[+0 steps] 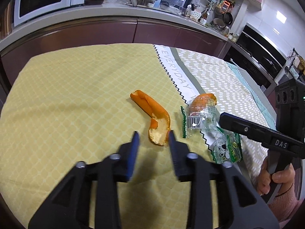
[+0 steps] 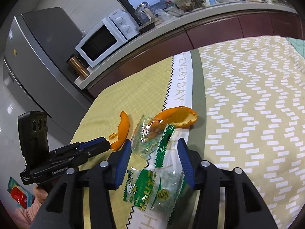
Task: Collect trash
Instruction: 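Close the right tool on the clear plastic snack bag, then close the left tool on the orange peel while the right tool lifts the bag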
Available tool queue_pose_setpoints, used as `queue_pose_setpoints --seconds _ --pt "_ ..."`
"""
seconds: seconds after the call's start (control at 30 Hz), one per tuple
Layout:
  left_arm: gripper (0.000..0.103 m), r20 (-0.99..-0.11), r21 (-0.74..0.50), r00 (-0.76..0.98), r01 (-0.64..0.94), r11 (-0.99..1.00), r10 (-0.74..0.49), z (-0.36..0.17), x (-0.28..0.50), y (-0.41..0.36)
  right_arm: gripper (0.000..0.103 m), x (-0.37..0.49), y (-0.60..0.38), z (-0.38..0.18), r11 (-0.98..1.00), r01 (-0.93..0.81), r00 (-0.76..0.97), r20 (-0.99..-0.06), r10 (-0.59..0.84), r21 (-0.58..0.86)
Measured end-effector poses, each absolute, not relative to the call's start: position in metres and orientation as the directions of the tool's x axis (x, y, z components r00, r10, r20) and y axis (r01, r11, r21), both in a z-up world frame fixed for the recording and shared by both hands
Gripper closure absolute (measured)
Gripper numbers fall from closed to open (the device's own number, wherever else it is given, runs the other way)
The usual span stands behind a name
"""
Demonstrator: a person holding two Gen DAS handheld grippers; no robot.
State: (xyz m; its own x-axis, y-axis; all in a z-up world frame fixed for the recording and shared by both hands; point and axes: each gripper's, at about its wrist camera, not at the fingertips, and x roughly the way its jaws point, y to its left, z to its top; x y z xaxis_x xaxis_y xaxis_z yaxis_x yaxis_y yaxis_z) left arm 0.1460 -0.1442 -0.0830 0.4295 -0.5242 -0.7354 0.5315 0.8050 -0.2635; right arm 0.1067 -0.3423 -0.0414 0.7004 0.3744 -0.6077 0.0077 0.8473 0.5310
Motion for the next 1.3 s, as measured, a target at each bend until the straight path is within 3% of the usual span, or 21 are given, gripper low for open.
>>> queue_pose_setpoints --seconds 0.17,0.2,0.23,0.33,0.43,1.3 --pt "0.066 -0.748 -0.263 0.412 0.536 0.802 -0.52 -0.089 0.15 -0.151 0.053 0.12 -0.337 -0.047 0.832 0.012 0.68 -0.615 0.4 0.555" --pt "0.067 -0.75 -0.263 0.408 0.538 0.801 -0.521 -0.089 0.15 -0.152 0.059 0.122 -0.335 -0.048 0.83 0.003 0.676 -0.613 0.409 0.557" --pt "0.072 -0.749 -0.262 0.408 0.541 0.799 -0.522 -0.09 0.149 -0.152 0.067 0.123 -0.334 -0.048 0.831 -0.002 0.675 -0.613 0.411 0.556" --pt "0.09 -0.747 -0.28 0.39 0.55 0.787 -0.538 -0.091 0.15 -0.153 0.068 0.121 -0.33 -0.046 0.838 -0.016 0.679 -0.609 0.41 0.546" --pt "0.098 -0.745 -0.271 0.398 0.553 0.788 -0.536 -0.09 0.147 -0.154 0.069 0.117 -0.329 -0.042 0.837 -0.031 0.691 -0.594 0.413 0.546" --pt "0.099 -0.699 -0.186 0.527 0.517 0.835 -0.483 -0.064 0.097 -0.063 0.069 0.122 -0.3 -0.01 0.823 -0.154 0.726 -0.502 0.47 0.547"
